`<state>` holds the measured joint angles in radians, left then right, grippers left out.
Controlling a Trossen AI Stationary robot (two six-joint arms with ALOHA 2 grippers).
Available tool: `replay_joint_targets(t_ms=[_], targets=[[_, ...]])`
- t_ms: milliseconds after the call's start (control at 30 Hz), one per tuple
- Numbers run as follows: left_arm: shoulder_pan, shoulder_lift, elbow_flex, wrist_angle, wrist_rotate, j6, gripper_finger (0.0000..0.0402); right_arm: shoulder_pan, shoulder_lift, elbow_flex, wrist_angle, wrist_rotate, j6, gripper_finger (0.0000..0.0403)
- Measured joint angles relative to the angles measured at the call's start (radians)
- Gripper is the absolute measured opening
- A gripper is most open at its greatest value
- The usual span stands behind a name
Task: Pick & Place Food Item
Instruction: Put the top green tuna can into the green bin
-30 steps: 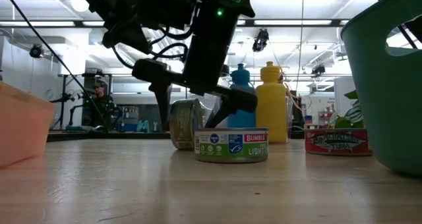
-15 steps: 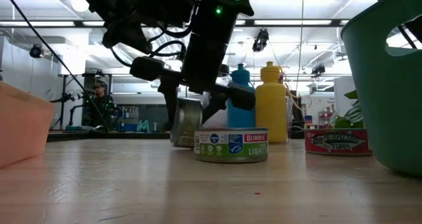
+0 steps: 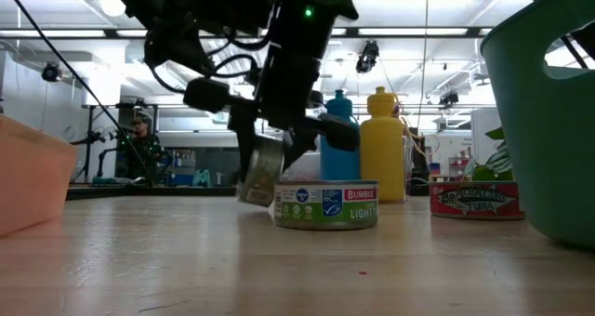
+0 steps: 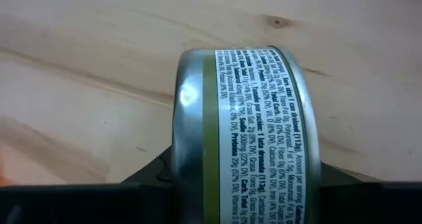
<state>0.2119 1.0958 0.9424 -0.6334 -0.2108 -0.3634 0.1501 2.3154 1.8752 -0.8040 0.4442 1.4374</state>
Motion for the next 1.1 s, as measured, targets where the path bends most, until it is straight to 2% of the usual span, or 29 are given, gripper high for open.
replay_joint_targets(t_ms=[367,667,833,1100], targets=[[0.0,0.0,0.0,0.0,0.0,-0.003,0.0001,0.0,-0.124,0.021,-0.014,-0.012,-0.155,0.0128],[0.0,0.0,0.0,0.004,0.0,-0.002,0.0001,0.016,-0.298,0.019,-0.171,-0.038,-0.203,0.0128],[0.0,0.0,0.0,0.005,0.0,-0.002,0.0001,0.045,-0.411,0.019,-0.239,-0.034,-0.166,0.0128],[0.0,0.0,0.0,0.015,-0.01,0.001,0.0001,0.144,-0.532,0.02,-0.435,0.055,0.073,0.0129]])
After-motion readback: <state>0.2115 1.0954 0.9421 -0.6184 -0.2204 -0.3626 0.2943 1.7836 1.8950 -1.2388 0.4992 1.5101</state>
